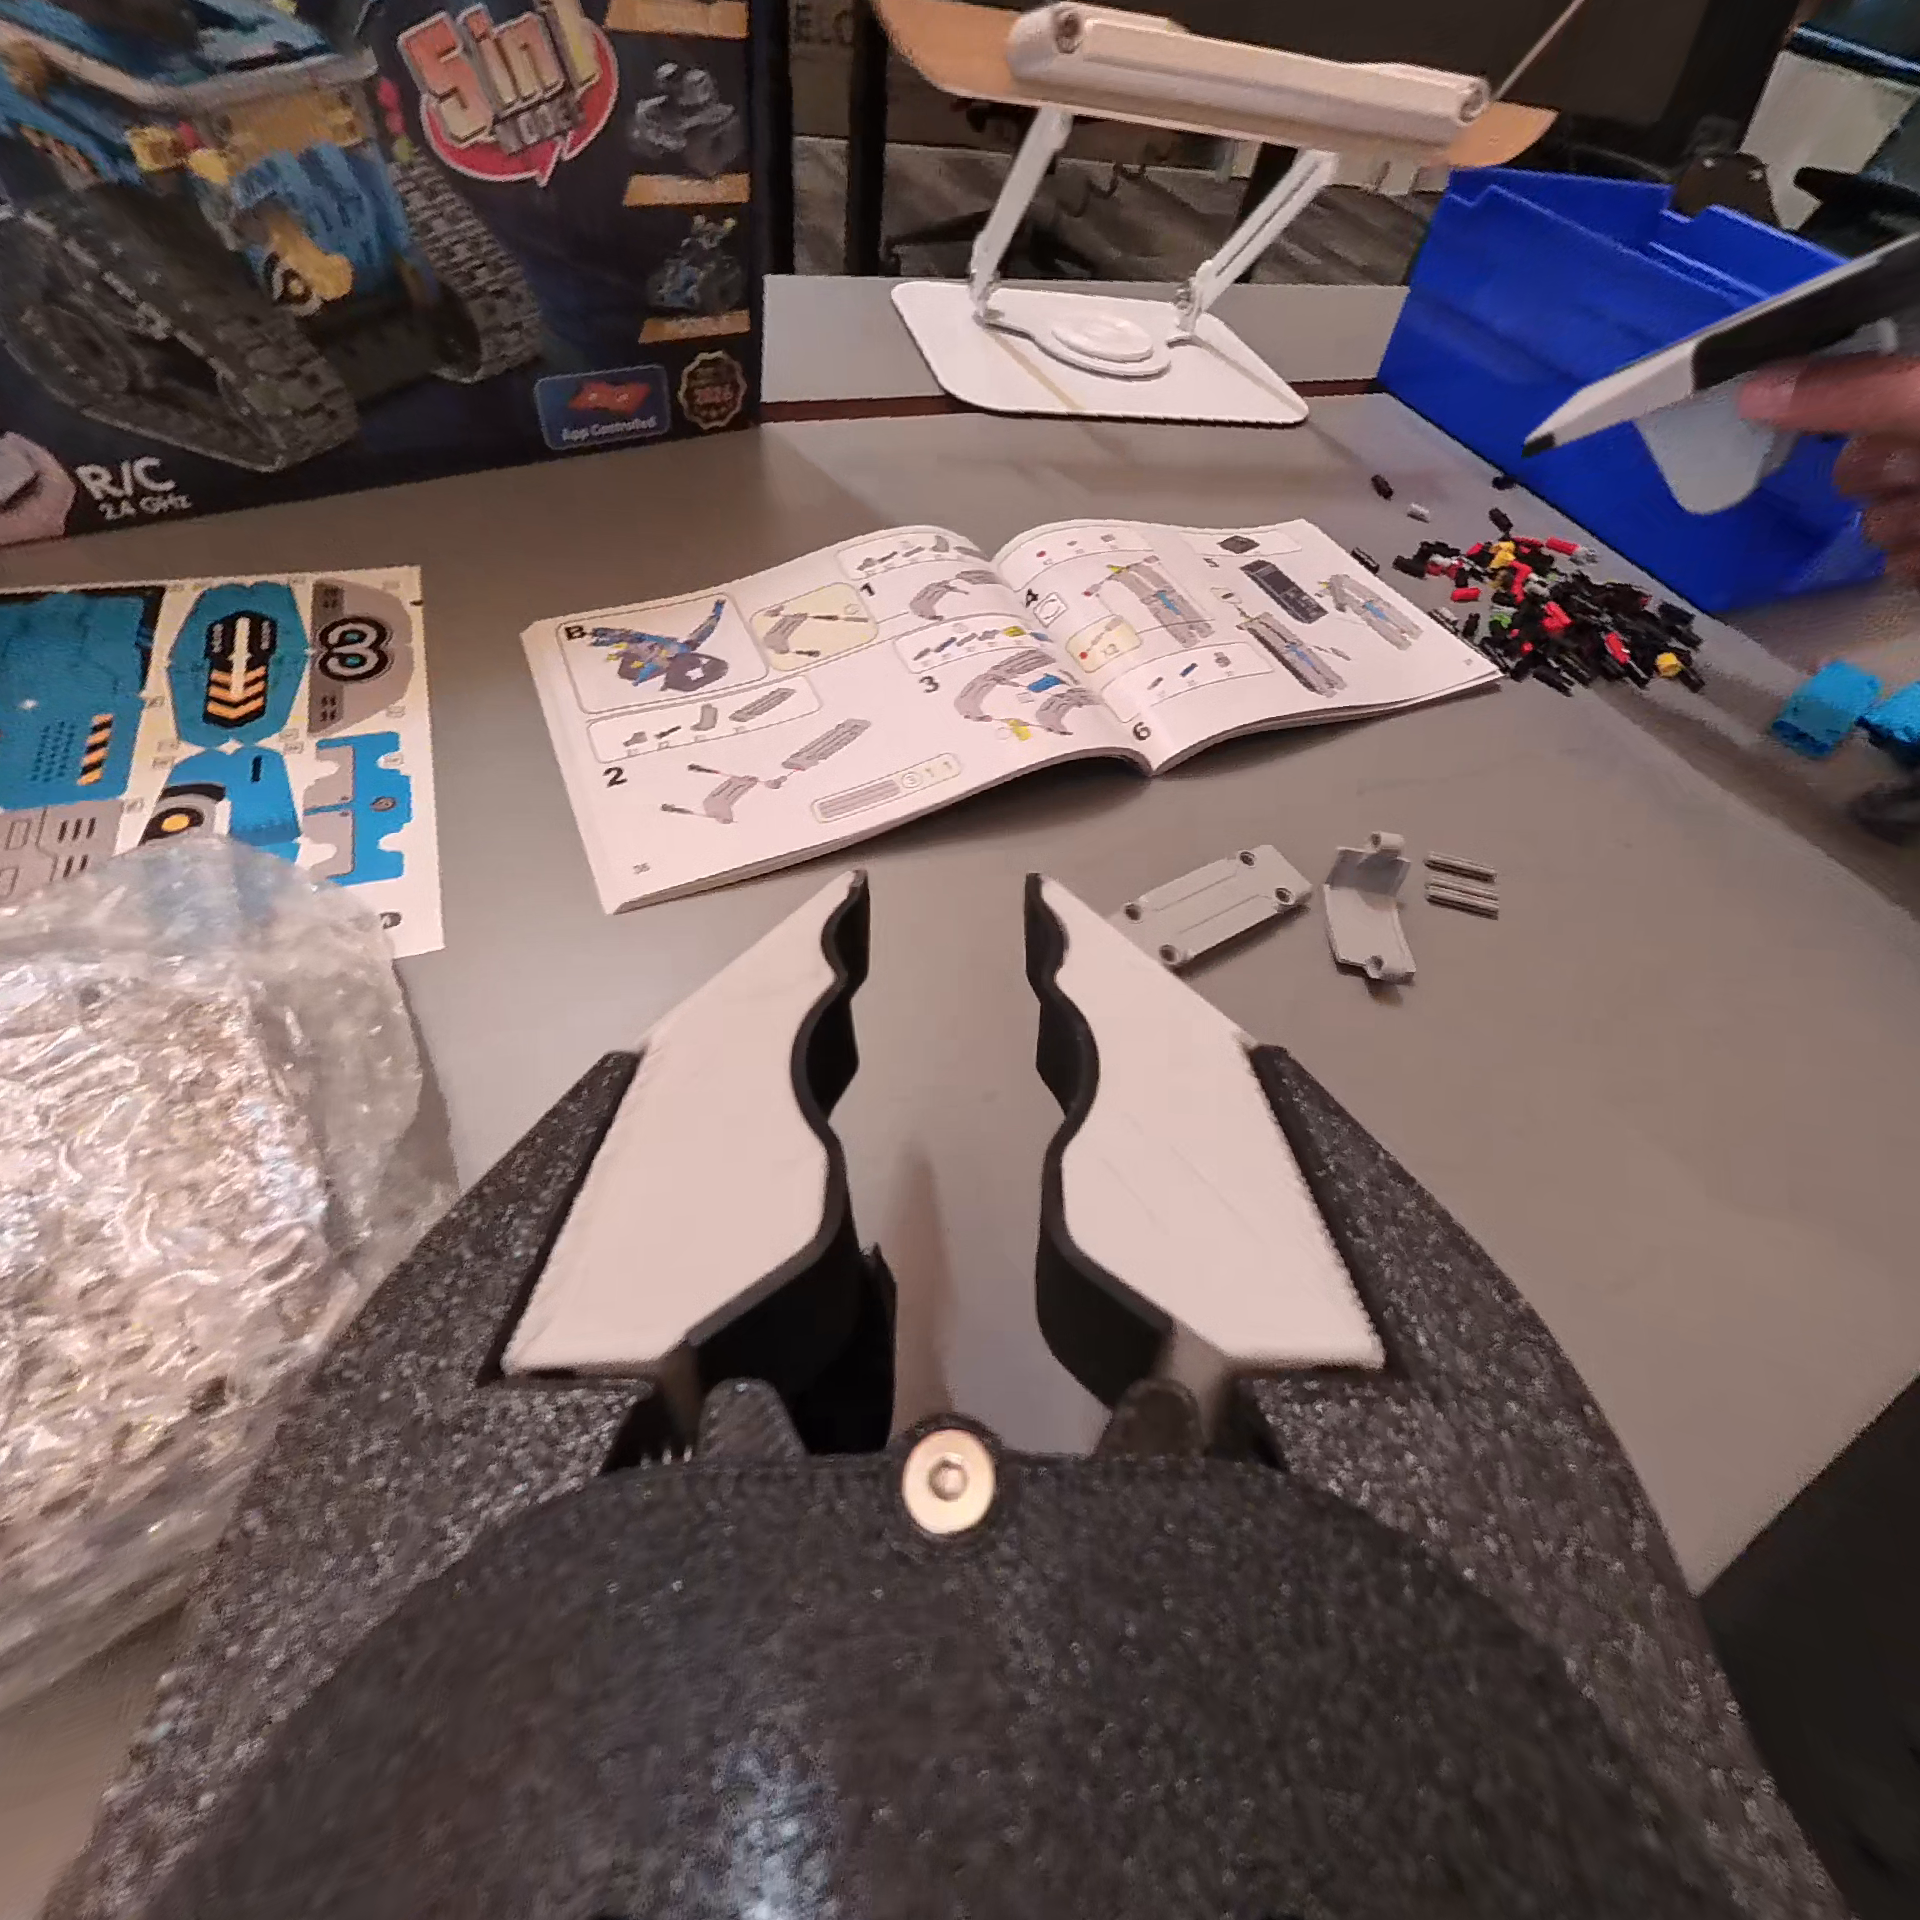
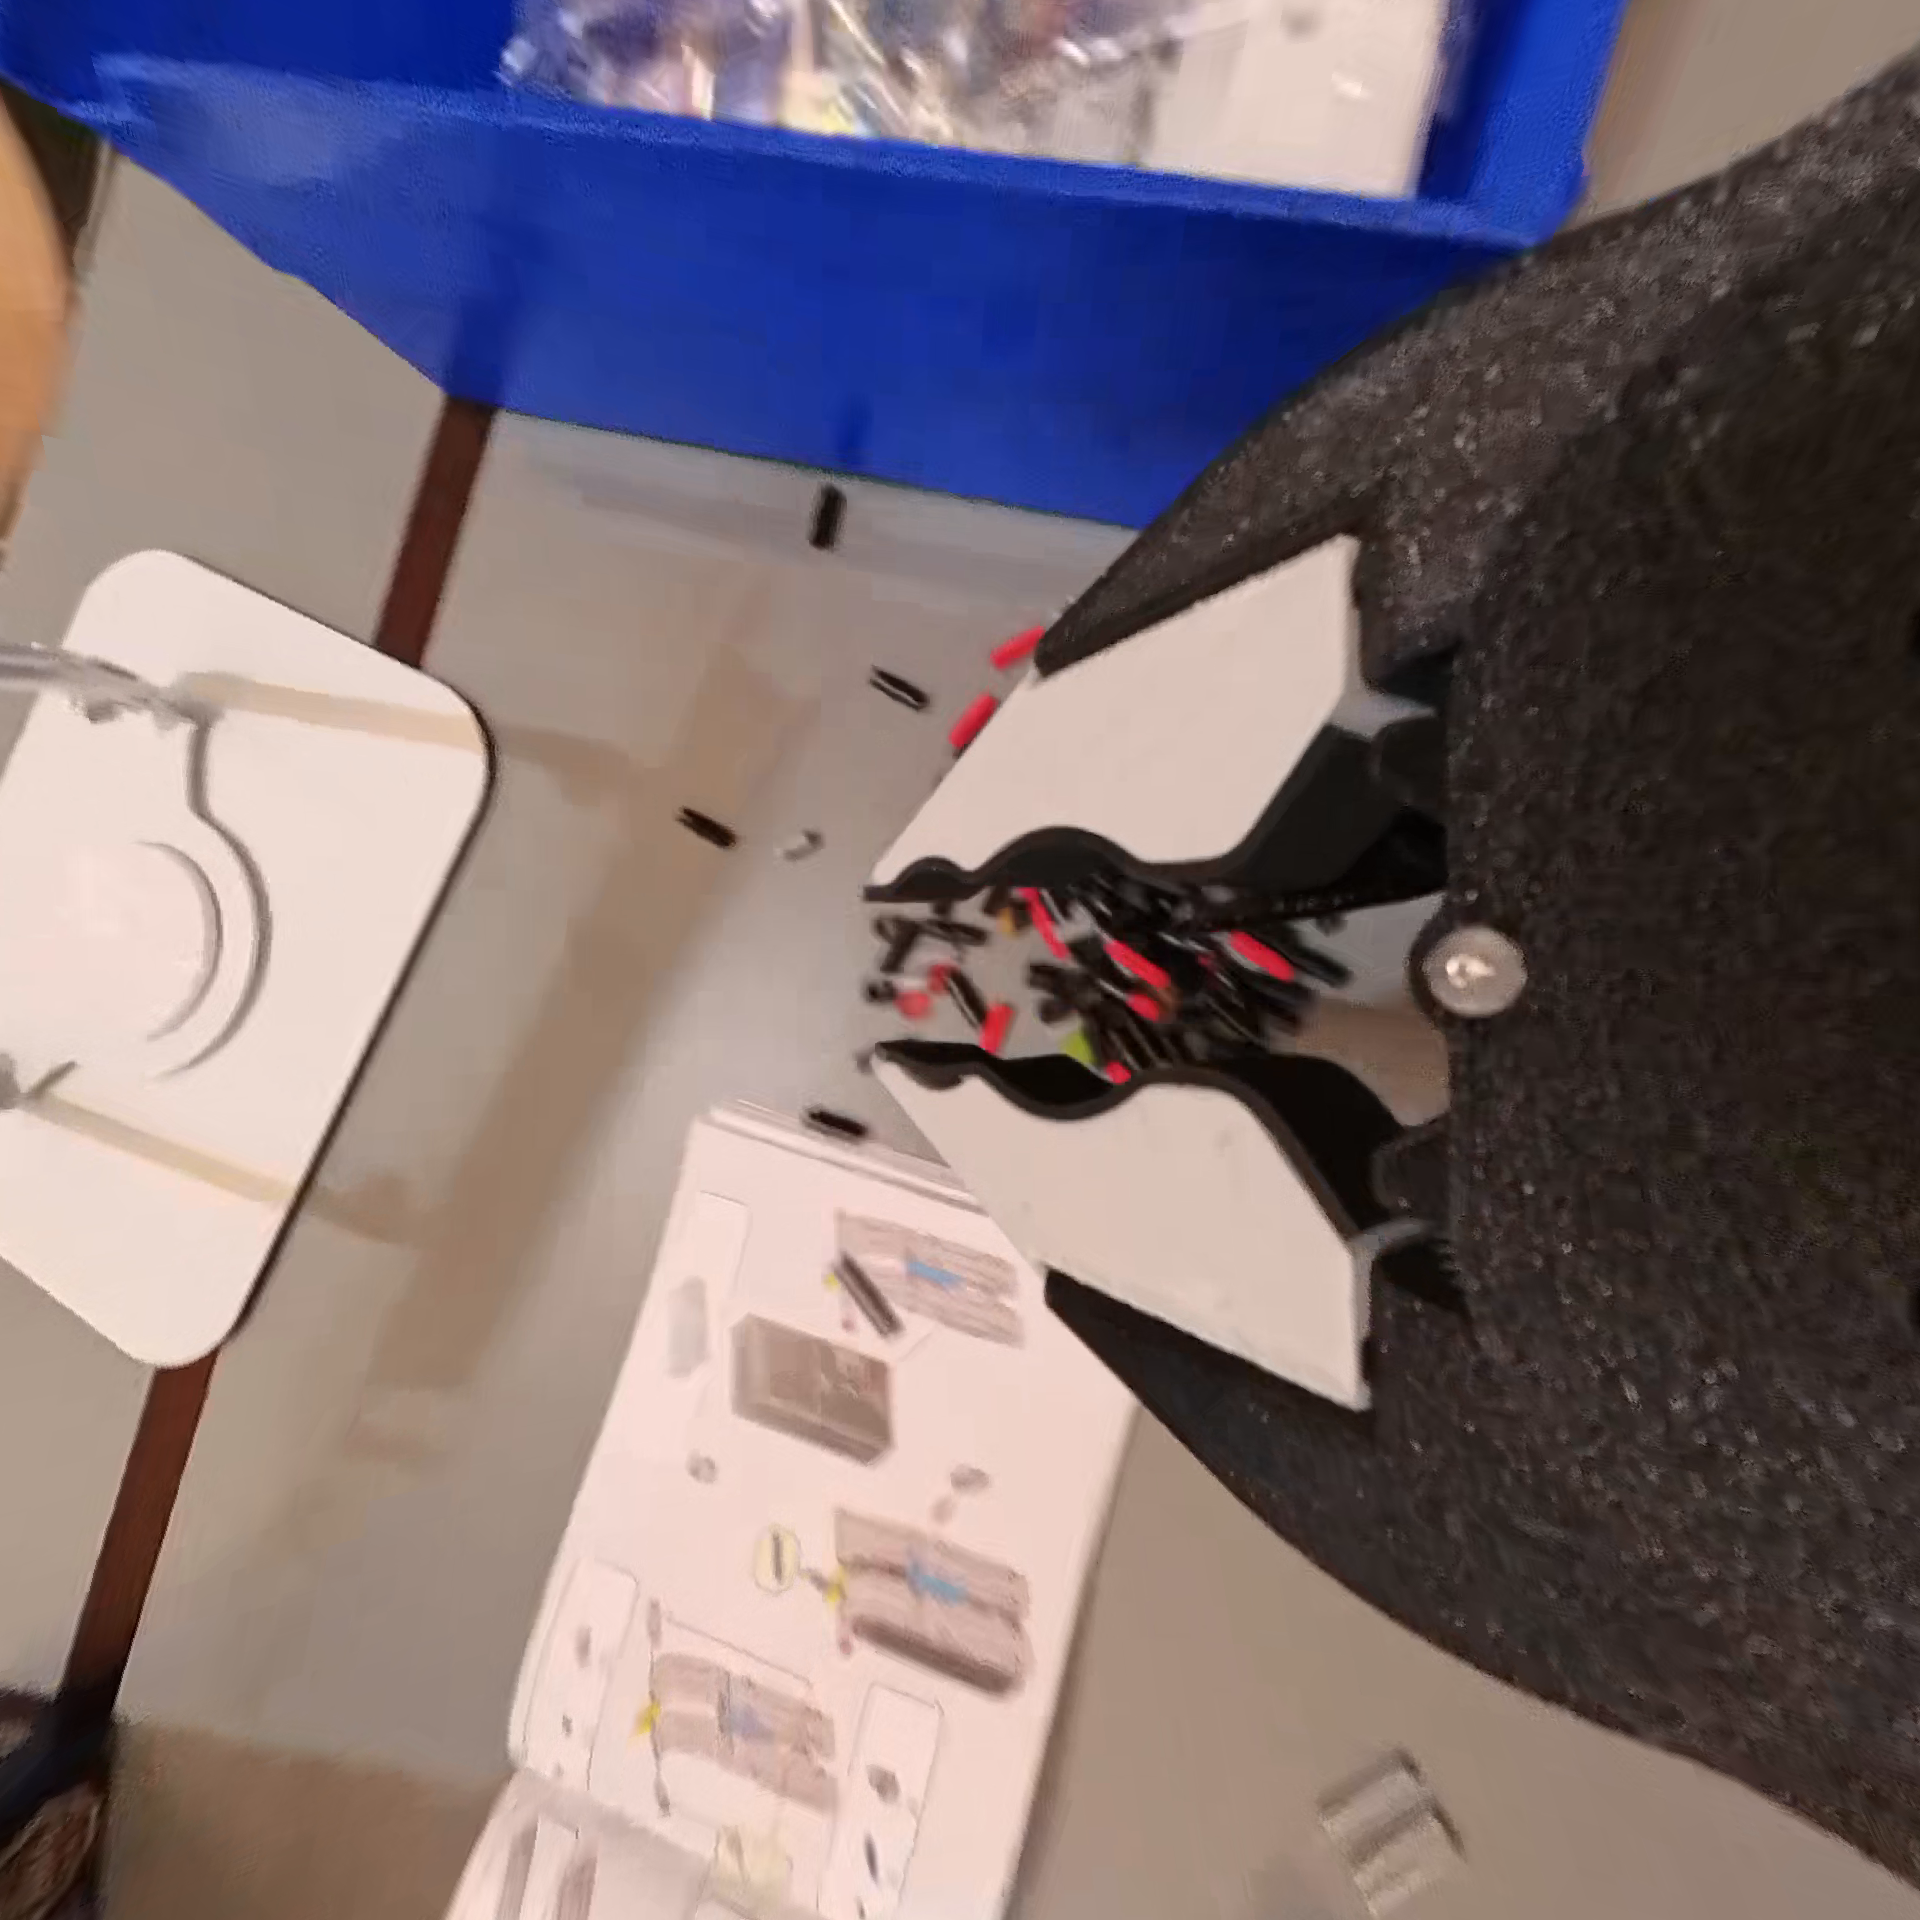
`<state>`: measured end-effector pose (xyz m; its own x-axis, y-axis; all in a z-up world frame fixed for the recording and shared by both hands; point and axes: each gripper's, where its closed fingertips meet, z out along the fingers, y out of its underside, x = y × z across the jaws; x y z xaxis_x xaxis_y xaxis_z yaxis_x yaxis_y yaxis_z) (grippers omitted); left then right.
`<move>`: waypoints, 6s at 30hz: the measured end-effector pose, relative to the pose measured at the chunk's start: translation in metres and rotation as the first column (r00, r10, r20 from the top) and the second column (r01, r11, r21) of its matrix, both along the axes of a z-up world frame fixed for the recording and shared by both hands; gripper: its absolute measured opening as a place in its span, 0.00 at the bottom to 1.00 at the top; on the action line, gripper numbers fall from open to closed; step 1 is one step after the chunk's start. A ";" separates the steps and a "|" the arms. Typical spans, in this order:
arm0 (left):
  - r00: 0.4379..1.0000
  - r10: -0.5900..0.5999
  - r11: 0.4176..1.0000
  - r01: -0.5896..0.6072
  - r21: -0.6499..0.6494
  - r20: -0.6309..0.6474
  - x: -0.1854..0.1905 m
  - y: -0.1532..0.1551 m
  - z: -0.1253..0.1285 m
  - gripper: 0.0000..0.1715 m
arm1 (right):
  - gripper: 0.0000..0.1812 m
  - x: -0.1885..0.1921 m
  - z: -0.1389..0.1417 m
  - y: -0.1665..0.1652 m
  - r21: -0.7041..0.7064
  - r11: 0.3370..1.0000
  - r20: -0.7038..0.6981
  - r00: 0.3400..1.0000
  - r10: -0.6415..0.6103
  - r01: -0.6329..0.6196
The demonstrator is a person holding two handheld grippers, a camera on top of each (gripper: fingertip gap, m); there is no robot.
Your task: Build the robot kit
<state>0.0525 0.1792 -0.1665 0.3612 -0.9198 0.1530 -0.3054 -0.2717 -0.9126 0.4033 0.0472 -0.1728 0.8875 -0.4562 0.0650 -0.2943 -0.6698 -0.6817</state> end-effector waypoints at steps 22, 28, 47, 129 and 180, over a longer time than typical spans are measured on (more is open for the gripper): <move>0.996 -0.070 0.986 0.060 -0.156 -0.059 0.021 0.022 -0.022 0.17 | 0.08 0.009 -0.008 0.012 0.302 0.952 -0.142 0.990 -0.011 0.054; 0.998 -0.049 0.983 0.043 -0.179 -0.033 0.015 0.027 -0.019 0.17 | 0.07 0.005 -0.015 0.015 0.243 0.970 -0.072 0.997 -0.005 0.022; 0.995 -0.075 0.983 0.063 -0.172 -0.064 0.020 0.022 -0.025 0.17 | 0.06 -0.027 -0.020 -0.064 0.096 0.988 0.184 0.973 -0.136 0.120; 0.992 -0.119 0.968 0.108 -0.227 -0.036 0.026 0.012 -0.026 0.17 | 0.03 -0.025 -0.054 -0.051 0.013 0.997 0.031 0.997 -0.073 0.072; 0.989 -0.137 0.961 0.122 -0.247 -0.047 0.030 0.009 -0.030 0.17 | 0.04 -0.032 -0.055 -0.066 0.009 0.994 0.028 0.993 -0.113 0.113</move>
